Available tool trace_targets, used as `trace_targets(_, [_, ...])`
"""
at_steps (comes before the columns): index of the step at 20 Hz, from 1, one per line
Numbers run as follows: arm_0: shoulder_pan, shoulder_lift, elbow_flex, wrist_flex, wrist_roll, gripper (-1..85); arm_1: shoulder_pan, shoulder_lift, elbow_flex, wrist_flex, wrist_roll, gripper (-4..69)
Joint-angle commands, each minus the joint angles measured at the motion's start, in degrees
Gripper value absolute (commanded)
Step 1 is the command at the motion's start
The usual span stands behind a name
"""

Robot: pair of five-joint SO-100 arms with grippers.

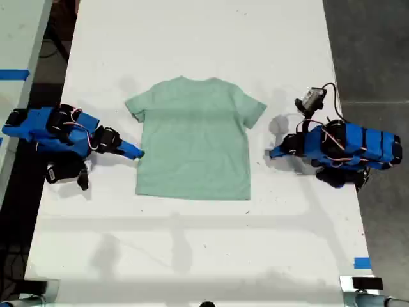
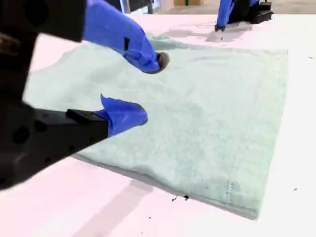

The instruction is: Fold t shirt

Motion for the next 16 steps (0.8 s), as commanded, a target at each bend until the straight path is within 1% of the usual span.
trace_targets(1, [-0.9, 0.4, 0.4, 0.1, 0.3, 13.3, -0.6, 0.4, 3.1, -1.2, 1.0, 1.8])
trace_targets(3, [-0.9, 0.4, 0.4, 0.1, 0.3, 13.3, 0.2, 0.4, 3.0, -2.5, 1.2, 4.9])
trace_targets(6, [-0.9, 0.4, 0.4, 0.1, 0.3, 13.3, 0.7, 0.4, 2.9, -1.8, 3.0, 2.1])
trace_targets(8, [-0.9, 0.4, 0.4, 0.1, 0.3, 13.3, 0.0, 0.4, 1.8, -1.8, 2.5, 2.0])
trace_targets(9, [-0.9, 0.4, 0.4, 0.1, 0.3, 13.3, -0.4, 0.1, 0.4, -1.8, 1.5, 2.0])
trace_targets(10, [-0.9, 0.4, 0.4, 0.1, 0.3, 13.3, 0.4, -0.1, -2.2, -0.4, 0.2, 2.0])
trace_targets(12, [-0.9, 0.4, 0.4, 0.1, 0.3, 13.3, 6.1, -3.4, -12.6, 4.1, -5.3, 2.0])
trace_targets(13, [-0.9, 0.4, 0.4, 0.1, 0.3, 13.3, 10.2, -7.6, -19.0, 4.9, -9.4, 2.1])
trace_targets(14, [-0.9, 0.4, 0.4, 0.1, 0.3, 13.3, 13.8, -14.2, -25.8, 5.0, -13.5, 10.5])
trace_targets(15, [-0.9, 0.4, 0.4, 0.1, 0.3, 13.3, 18.1, -23.6, -33.6, 5.5, -18.0, 16.9])
trace_targets(16, [-0.9, 0.4, 0.4, 0.1, 0.3, 13.3, 22.9, -34.3, -41.4, 6.6, -22.7, 19.1])
